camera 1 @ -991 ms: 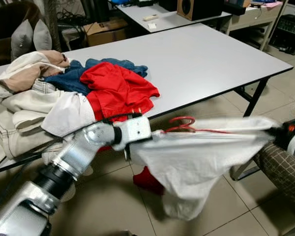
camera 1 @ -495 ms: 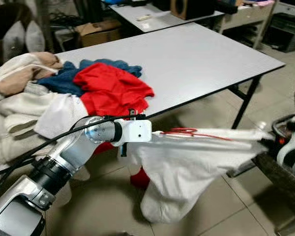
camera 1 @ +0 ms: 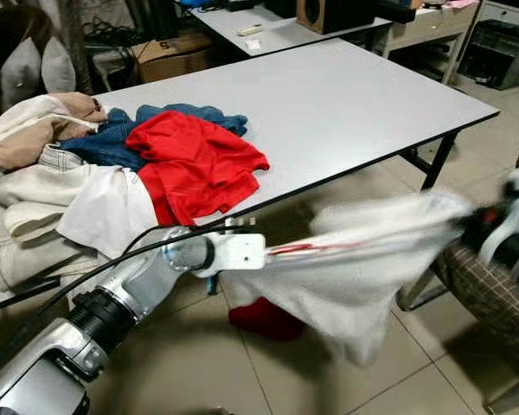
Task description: Hang hanger
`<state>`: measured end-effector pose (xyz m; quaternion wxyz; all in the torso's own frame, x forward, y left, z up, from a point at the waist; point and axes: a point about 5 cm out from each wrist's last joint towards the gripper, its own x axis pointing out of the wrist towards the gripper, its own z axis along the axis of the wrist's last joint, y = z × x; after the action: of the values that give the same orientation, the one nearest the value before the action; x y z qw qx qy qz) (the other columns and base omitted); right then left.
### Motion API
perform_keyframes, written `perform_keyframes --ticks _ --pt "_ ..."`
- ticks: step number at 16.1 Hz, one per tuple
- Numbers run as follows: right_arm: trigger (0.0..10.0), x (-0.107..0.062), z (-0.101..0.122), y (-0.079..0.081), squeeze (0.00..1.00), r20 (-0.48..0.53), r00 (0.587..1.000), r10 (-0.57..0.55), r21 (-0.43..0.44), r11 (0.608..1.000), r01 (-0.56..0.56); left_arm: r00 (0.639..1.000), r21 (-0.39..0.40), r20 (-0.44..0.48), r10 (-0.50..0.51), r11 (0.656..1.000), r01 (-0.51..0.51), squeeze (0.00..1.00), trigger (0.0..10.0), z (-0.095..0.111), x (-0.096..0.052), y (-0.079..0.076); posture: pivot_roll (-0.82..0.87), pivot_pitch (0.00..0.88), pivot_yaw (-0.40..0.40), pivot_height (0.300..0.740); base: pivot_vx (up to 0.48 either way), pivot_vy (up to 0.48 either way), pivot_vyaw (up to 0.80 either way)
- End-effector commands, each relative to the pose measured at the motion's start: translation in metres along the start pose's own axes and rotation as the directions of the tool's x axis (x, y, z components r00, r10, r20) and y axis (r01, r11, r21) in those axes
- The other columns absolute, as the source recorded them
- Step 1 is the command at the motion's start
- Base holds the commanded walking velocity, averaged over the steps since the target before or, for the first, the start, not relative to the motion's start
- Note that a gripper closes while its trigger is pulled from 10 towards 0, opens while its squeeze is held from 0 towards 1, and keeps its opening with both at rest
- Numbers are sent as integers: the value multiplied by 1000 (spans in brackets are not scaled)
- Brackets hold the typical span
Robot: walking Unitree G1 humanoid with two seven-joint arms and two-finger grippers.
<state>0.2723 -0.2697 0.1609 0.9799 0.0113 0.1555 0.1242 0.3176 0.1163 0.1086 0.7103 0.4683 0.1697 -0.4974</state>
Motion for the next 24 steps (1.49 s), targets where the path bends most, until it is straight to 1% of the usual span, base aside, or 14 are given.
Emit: perform_keyframes --ticks 1,2,3,4,6,8,9,11,14,17,20,21,22,24 --pt "0 -2 -4 -3 0 -41 998 -52 -138 989 46 999 -116 -31 30 993 -34 0 0 -15 -6 5 -34 4 78 740 0 0 0" --pt "0 3 -24 5 0 -109 992 -66 -217 975 41 994 -230 77 71 972 -52 0 0 -1 -8 14 -31 2 80 740 0 0 0" --pt "0 7 -31 11 0 -115 991 -75 -215 975 49 988 -263 120 93 963 -58 0 0 6 -11 20 -31 2 80 740 0 0 0" --pt "0 10 -37 14 0 -129 987 -95 -290 956 54 984 -272 148 98 961 -55 0 0 11 -15 24 -24 0 84 740 0 0 0" --pt "0 11 -40 18 0 -123 987 -102 -328 943 56 983 -262 161 94 964 -49 0 0 10 -20 26 -23 0 86 740 0 0 0" --pt "0 9 -33 13 0 -34 988 -148 -379 917 124 992 -221 93 91 973 -69 0 0 0 -22 25 -16 0 81 740 0 0 0" --pt "0 9 -19 9 0 71 979 -191 -284 937 204 997 -151 40 70 987 -63 0 0 -6 -21 21 -16 0 81 740 0 0 0" --pt "0 7 -7 5 0 156 962 -223 -196 948 252 999 -101 6 47 994 -46 0 0 -10 -20 17 -17 0 85 740 0 0 0" --pt "0 -16 5 -41 0 180 897 -403 -47 908 417 998 -78 -67 -1 997 -4 0 0 -23 -18 5 -22 0 86 740 0 0 0" --pt "0 -34 -5 -73 0 117 871 -477 -96 868 488 991 -88 -123 -54 995 43 0 0 -36 -20 -1 -29 1 89 740 0 0 0" --pt "0 -43 -7 -93 0 82 850 -520 -252 815 522 976 -99 -173 -132 988 116 0 0 -47 -20 -10 -31 3 92 740 0 0 0" --pt "0 -44 -5 -95 0 85 846 -527 -275 803 528 974 -101 -180 -140 987 123 0 0 -48 -20 -10 -29 4 93 740 0 0 0" --pt "0 -32 20 -79 0 175 860 -480 -271 816 511 970 -97 -187 -157 985 141 0 0 -47 -17 -13 -27 9 97 740 0 0 0" --pt "0 -17 45 -51 0 260 888 -379 -250 862 441 968 -95 -186 -172 983 156 0 0 -44 -13 -15 -26 11 95 740 0 0 0"
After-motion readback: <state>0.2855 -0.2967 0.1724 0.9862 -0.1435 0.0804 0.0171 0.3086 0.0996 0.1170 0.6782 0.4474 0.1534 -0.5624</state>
